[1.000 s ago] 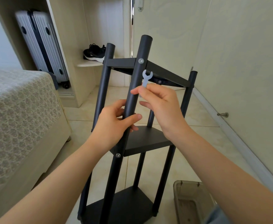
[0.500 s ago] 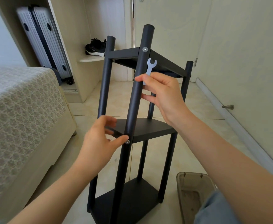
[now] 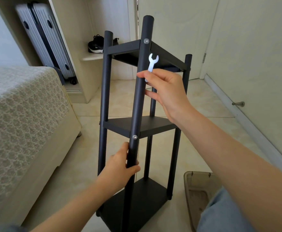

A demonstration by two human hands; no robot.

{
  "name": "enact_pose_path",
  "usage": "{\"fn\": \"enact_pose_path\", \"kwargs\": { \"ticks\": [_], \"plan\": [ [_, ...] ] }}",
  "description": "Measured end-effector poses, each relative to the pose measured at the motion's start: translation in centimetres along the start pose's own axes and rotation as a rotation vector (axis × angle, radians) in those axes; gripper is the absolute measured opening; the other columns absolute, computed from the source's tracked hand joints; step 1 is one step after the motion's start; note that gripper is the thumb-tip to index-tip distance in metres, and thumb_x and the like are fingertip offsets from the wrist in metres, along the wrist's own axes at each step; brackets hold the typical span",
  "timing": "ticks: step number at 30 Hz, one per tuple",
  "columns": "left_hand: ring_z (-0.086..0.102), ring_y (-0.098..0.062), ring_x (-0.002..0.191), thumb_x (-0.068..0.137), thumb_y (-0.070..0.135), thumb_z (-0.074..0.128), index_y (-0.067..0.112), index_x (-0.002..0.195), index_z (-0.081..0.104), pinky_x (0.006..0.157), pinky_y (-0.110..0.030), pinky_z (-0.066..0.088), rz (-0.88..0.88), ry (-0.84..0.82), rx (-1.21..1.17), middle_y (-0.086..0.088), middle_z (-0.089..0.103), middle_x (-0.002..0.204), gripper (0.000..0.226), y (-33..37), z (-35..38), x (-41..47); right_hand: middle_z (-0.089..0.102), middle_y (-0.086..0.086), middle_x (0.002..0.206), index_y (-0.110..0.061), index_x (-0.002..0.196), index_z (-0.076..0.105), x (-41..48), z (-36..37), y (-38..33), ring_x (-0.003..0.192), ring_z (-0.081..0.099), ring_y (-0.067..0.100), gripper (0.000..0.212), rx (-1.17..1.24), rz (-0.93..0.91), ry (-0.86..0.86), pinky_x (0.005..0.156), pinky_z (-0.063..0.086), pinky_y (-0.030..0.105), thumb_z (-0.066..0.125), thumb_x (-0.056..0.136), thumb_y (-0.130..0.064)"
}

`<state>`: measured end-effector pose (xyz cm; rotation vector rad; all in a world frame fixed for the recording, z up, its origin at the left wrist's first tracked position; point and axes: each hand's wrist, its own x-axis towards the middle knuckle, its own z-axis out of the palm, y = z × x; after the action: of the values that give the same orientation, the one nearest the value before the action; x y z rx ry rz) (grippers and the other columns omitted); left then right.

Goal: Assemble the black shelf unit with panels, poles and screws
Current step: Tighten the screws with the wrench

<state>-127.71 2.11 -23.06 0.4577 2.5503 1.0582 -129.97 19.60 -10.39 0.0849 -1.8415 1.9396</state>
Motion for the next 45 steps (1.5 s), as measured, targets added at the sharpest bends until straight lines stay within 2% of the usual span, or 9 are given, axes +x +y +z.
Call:
{"fn": "enact_pose_path", "kwargs": {
  "ticks": [5,8,14,17,19,25,31,37,45],
  "plan": [
    [0.066,-0.02,0.108,0.091,0.017,0.07,0.034,0.123,0.036,0.097,-0.042,0.056,-0.024,0.002,0.008,0.003,0.063,0.118,0.049,0.5,-0.5,0.5,0.069,-0.003,0.115,-0.019,0.09,0.078,-0.6,-1.1,1.4,0.11,0.063,0.009,0.014,-0.095,0.053,0.032,0.088,0.058,0.029,0.064,0.093,-0.017],
    [0.066,-0.023,0.111,0.091,0.016,0.07,0.026,0.134,0.038,0.097,-0.044,0.056,-0.028,0.003,0.016,-0.001,0.063,0.121,0.055,0.6,-1.0,0.9,0.07,-0.007,0.112,-0.023,0.089,0.078,-1.7,-1.9,2.9,0.107,0.064,0.005,0.016,-0.195,0.092,0.02,0.087,0.057,0.025,0.064,0.094,-0.02],
    [0.067,-0.023,0.106,0.089,0.017,0.073,0.025,0.133,0.04,0.09,-0.041,0.059,-0.033,0.021,0.051,0.0,0.062,0.12,0.056,0.1,-1.8,2.0,0.067,-0.011,0.079,-0.03,0.081,0.074,-5.0,-3.1,5.9,0.083,0.059,-0.007,0.018,-0.445,0.128,0.028,0.075,0.051,0.013,0.063,0.093,-0.024],
    [0.067,-0.021,0.104,0.086,0.021,0.076,0.025,0.134,0.041,0.087,-0.038,0.06,-0.026,0.04,0.101,0.005,0.058,0.113,0.059,-0.1,-2.0,2.2,0.061,-0.004,0.065,-0.019,0.085,0.076,-7.9,-2.3,8.5,0.062,0.055,0.004,0.018,-0.531,0.184,-0.037,0.06,0.044,0.01,0.061,0.094,-0.025],
    [0.066,-0.02,0.1,0.085,0.023,0.078,0.025,0.136,0.041,0.085,-0.036,0.061,-0.035,0.055,0.13,0.012,0.051,0.103,0.064,-0.3,-2.2,2.3,0.056,-0.012,0.058,-0.016,0.087,0.075,-9.5,-1.2,10.1,0.059,0.053,0.0,0.019,-0.551,0.199,-0.035,0.058,0.043,0.011,0.06,0.095,-0.024],
    [0.058,-0.012,0.081,0.083,0.021,0.079,0.027,0.14,0.038,0.077,-0.033,0.059,-0.062,0.083,0.145,0.02,0.043,0.088,0.07,-1.6,-2.6,2.7,0.053,-0.013,0.064,-0.015,0.093,0.073,-11.3,1.3,13.3,0.063,0.053,0.0,0.021,-0.521,0.281,-0.045,0.061,0.041,0.007,0.054,0.099,-0.022],
    [0.056,-0.012,0.078,0.084,0.021,0.078,0.024,0.142,0.036,0.069,-0.028,0.056,-0.074,0.119,0.193,0.021,0.038,0.083,0.071,-2.4,-3.1,3.1,0.052,-0.017,0.068,-0.014,0.1,0.072,-10.8,3.1,14.3,0.067,0.053,-0.007,0.023,-0.492,0.284,-0.104,0.061,0.037,0.002,0.05,0.101,-0.021],
    [0.053,-0.01,0.076,0.086,0.021,0.077,0.021,0.138,0.038,0.056,-0.016,0.044,-0.059,0.122,0.204,0.02,0.038,0.082,0.065,-2.5,-3.2,3.3,0.05,-0.011,0.054,-0.01,0.086,0.073,-9.1,3.8,14.3,0.05,0.048,-0.002,0.023,-0.47,0.206,-0.112,0.052,0.036,0.008,0.054,0.098,-0.013],
    [0.054,-0.005,0.068,0.085,0.019,0.078,0.022,0.129,0.042,0.055,-0.016,0.044,-0.083,0.128,0.196,0.017,0.045,0.083,0.056,-2.5,-3.3,3.3,0.052,-0.014,0.049,-0.015,0.079,0.074,-7.9,4.2,14.5,0.052,0.047,0.005,0.023,-0.405,0.195,-0.137,0.055,0.039,0.019,0.057,0.095,-0.013]
  ]
}}
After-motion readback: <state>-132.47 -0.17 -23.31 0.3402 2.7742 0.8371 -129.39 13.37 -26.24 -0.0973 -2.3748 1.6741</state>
